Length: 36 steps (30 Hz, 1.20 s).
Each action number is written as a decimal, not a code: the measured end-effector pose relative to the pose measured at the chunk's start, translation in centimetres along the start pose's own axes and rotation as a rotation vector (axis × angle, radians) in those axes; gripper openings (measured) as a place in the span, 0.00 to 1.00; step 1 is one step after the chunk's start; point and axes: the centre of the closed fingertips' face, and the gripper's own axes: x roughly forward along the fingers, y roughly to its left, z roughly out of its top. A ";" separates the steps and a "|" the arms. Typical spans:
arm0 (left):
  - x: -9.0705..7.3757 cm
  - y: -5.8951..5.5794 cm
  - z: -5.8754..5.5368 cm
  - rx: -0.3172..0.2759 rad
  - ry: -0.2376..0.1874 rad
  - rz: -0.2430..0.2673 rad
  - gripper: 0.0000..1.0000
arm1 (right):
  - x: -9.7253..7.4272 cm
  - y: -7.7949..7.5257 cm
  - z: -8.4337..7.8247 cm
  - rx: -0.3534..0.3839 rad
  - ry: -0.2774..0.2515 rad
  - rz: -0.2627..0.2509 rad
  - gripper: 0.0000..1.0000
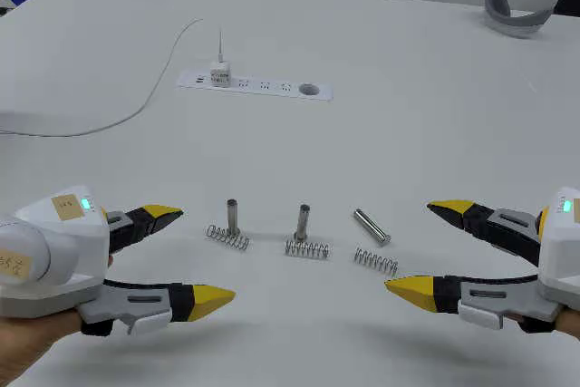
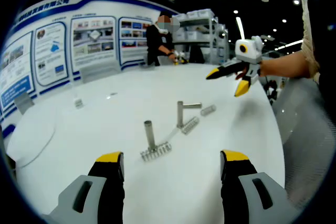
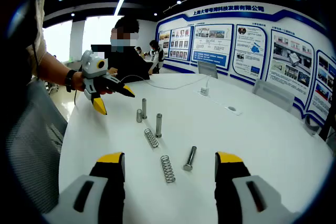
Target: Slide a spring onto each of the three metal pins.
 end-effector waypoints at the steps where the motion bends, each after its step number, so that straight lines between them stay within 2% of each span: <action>1: 0.0 0.0 0.0 0.000 0.000 0.000 0.76 | 0.0 0.0 0.0 0.002 0.000 -0.001 0.71; 36: 0.2 -0.3 0.1 -0.006 -0.011 -0.003 0.75 | 0.1 -0.8 0.1 0.039 0.047 -0.034 0.60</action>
